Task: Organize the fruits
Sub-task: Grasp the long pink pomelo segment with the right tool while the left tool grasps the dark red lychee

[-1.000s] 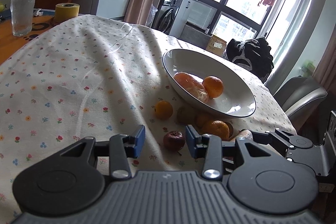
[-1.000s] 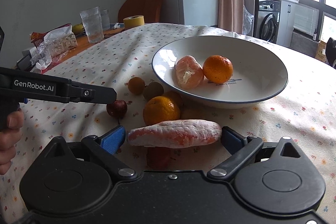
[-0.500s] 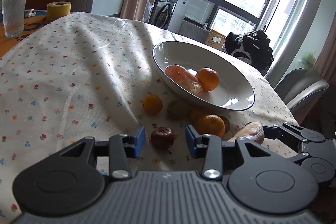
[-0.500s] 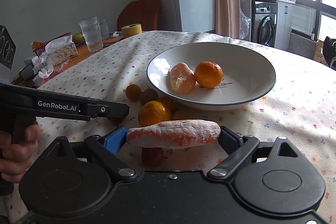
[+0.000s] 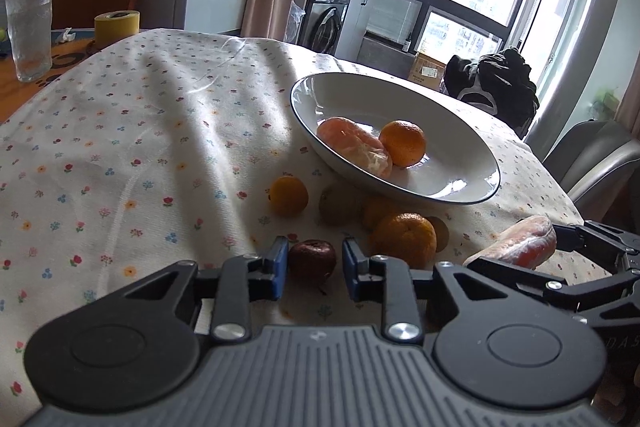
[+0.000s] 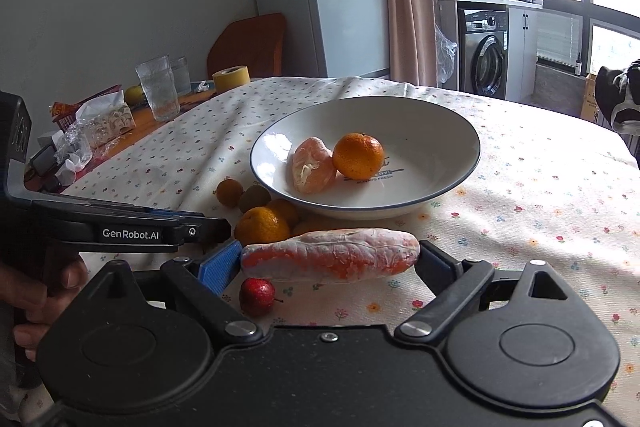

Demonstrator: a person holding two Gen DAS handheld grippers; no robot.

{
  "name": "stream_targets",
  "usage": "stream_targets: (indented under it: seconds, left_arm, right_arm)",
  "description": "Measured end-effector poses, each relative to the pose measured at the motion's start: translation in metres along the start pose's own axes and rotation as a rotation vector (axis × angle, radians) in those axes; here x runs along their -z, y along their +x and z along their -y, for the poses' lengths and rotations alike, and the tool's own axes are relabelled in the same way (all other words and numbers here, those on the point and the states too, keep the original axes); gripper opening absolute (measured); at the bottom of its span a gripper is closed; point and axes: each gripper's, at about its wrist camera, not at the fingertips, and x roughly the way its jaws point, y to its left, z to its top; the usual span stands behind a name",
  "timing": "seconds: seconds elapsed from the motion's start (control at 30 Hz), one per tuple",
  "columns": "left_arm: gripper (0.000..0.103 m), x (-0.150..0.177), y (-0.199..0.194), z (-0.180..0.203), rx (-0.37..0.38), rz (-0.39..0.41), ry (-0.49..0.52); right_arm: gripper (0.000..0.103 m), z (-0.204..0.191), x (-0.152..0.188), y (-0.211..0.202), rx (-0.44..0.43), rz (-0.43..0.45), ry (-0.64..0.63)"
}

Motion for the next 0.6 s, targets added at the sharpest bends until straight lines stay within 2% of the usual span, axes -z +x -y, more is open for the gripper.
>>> stream_targets:
  seconds: [0.23,0.6]
  left_arm:
    - [0.023,0.000,-0.002,0.003,0.005,0.011,-0.001]
    - [0.023,-0.018,-0.018,0.005,0.025,0.077,-0.007]
  right_arm:
    - [0.091,0.001,-0.002,-0.005,0.001,0.019,0.003]
    - [0.091,0.002,-0.018,-0.007,0.003,0.059,0.016]
